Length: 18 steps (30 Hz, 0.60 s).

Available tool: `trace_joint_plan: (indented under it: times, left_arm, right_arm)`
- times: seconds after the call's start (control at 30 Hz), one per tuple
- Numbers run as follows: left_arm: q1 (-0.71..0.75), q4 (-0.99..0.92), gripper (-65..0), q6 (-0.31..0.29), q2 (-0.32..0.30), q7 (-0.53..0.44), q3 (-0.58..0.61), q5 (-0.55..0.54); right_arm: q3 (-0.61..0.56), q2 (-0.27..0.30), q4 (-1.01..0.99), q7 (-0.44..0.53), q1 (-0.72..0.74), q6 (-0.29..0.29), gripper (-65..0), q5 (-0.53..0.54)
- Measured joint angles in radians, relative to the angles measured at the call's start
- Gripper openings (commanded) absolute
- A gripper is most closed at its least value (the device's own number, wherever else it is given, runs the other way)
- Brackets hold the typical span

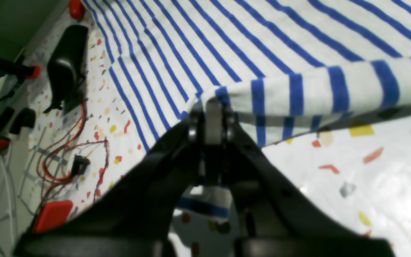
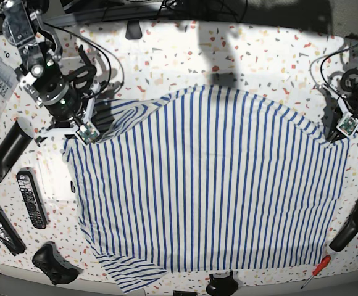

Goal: Layout the t-shirt on the table in an organized manner, then fold the t-shirt properly
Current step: 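Lower both grippers and grasp the striped shirt's edge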

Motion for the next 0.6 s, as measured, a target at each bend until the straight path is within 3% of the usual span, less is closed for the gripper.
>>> trace_joint_plan:
  times: [0.17,0.27,0.43,0.6]
  left_arm:
    - [-0.054,-0.039,-65.0,0.003,0.009,-0.004,0.0,-0.061]
    - [-0.073,-0.077,-65.0,0.01,0.056,0.018,-0.001,-0.135]
    - [-0.13,-0.161,-65.0,0.005,0.133,0.019,0.002,-0.14]
    - [-0.198,-0.22,-65.0,0.093,0.141,0.024,-0.001,-0.145]
  right_arm:
    - [0.001,-0.045,-0.08,0.003,0.074,-0.001,-65.0,0.04]
    - [0.001,-0.095,-0.13,0.023,0.112,0.024,-65.0,0.042]
    - [0.001,-0.18,-0.216,0.024,0.191,0.048,-65.0,0.04]
    - [0.002,-0.229,-0.311,0.023,0.302,0.048,-65.0,0.037]
